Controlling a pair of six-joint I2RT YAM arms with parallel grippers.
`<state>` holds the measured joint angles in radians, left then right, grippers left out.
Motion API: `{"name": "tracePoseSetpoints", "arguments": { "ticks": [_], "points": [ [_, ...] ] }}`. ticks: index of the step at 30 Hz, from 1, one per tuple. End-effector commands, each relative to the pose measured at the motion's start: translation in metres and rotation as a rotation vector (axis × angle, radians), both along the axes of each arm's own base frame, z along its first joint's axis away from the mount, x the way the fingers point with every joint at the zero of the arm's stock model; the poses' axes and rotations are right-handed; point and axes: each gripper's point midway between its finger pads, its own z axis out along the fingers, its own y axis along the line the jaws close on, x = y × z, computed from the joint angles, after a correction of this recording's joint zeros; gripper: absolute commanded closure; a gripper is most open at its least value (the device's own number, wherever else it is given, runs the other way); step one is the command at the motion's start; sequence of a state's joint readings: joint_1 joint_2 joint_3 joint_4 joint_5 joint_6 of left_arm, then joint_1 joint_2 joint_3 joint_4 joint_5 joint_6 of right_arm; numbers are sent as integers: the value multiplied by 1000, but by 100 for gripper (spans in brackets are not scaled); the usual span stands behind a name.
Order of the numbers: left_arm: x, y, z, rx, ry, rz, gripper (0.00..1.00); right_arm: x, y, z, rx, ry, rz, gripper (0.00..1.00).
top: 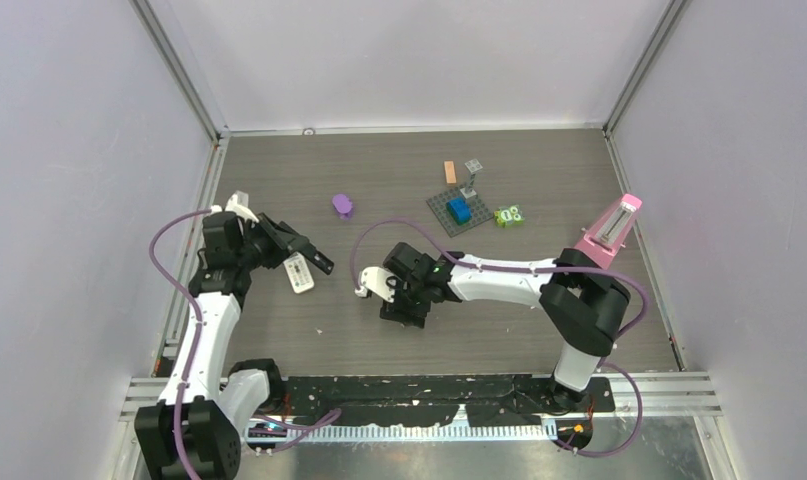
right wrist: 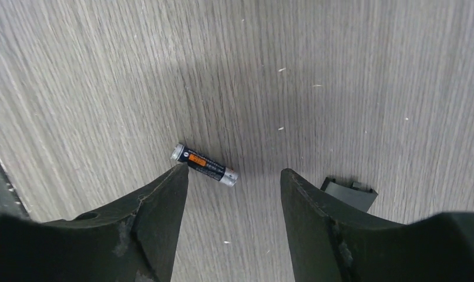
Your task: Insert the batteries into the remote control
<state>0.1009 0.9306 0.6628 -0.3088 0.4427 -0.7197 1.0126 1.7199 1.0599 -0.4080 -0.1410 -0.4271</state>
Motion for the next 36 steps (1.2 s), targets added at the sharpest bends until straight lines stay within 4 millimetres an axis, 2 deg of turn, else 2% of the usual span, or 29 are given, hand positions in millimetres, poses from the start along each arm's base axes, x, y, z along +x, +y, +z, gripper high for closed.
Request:
{"name": "tracePoseSetpoints", "arguments": {
  "ticks": [1, 6, 10, 15, 18, 21, 24, 28, 31, 36],
  "points": [
    [16, 3, 33, 2, -118, -21, 100, 7, 7, 2, -35, -67, 122, 39],
    [20, 5, 32, -9, -116, -12, 100, 7, 5, -9, -68, -54, 138, 47],
    [21, 4, 32, -16, -114, -17, 100, 6, 5, -13, -75, -44, 134, 62],
    [20, 0, 30, -35, -109, -41, 100, 3, 10, -7, -44, -21, 113, 81],
    [19, -4, 27, -52, -103, -60, 100, 0, 14, -3, -17, -4, 97, 86],
    [17, -6, 25, -59, -98, -66, 100, 0, 15, 4, 3, -9, 81, 81],
    [16, -5, 23, -55, -99, -62, 100, -1, 17, 7, 18, -5, 88, 64],
    [15, -3, 23, -43, -99, -55, 100, 0, 23, 7, 29, -5, 107, 52],
    [15, -1, 24, -28, -100, -46, 100, 3, 29, 6, 43, -19, 125, 49],
    [14, -1, 25, -24, -103, -45, 100, 5, 37, 2, 46, -20, 178, 50]
  ]
}}
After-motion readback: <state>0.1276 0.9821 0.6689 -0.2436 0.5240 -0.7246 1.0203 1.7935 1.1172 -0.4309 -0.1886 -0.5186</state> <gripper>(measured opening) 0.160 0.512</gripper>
